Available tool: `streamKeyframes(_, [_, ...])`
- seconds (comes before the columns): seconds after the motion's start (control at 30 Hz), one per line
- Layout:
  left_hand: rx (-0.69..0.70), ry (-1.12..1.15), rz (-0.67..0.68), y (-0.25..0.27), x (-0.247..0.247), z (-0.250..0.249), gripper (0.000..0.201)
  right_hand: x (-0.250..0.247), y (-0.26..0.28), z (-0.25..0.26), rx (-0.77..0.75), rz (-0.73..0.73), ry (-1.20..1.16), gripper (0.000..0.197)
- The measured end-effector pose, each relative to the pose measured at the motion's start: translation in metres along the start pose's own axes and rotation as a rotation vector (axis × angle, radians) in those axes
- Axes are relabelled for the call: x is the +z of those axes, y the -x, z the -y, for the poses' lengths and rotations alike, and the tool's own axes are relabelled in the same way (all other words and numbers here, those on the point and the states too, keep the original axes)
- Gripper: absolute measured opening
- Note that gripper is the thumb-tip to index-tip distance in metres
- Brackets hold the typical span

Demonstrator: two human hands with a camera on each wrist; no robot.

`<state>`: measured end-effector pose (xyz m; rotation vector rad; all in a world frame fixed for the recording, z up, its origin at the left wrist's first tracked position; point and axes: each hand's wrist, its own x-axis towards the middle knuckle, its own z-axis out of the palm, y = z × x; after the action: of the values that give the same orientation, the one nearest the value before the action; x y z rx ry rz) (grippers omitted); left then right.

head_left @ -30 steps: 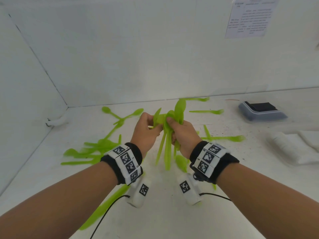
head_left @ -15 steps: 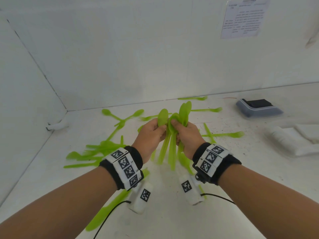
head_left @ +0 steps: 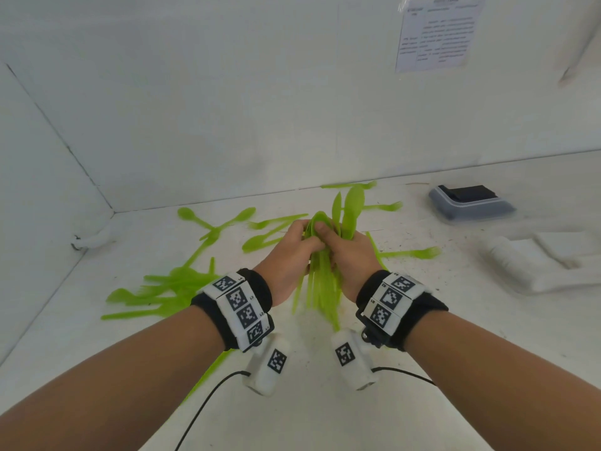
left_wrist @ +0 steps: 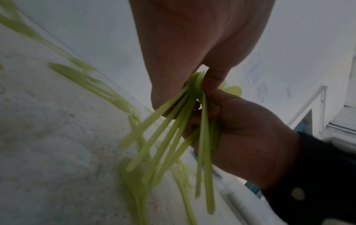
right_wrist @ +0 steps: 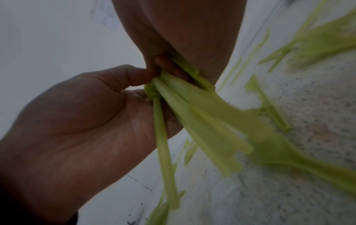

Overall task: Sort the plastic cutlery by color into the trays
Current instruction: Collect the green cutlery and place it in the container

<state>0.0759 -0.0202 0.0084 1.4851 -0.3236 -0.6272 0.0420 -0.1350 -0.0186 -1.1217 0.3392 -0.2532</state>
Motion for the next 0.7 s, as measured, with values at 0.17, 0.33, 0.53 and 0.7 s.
streamKeyframes(0.17, [-0.042, 0.029, -0.121, -0.011, 0.01, 0.005, 0.033, -0.007, -0.004, 0.002, 0.133, 0.056, 0.036, 0.035])
streamKeyframes(0.33, [-0.03, 0.068, -0.146, -0.017, 0.024, 0.011, 0.037, -0.025, -0.008, 0.011, 0.155, 0.155, 0.042, 0.024])
streamKeyframes(0.53, [0.033, 0.063, -0.296, -0.027, 0.031, 0.01, 0.024, -0.045, -0.013, 0.025, 0.18, 0.072, 0.042, 0.031])
streamKeyframes(0.7, [0.076, 0.021, -0.366, -0.035, 0.042, 0.008, 0.035, -0.056, -0.02, 0.029, 0.228, 0.141, 0.084, 0.04])
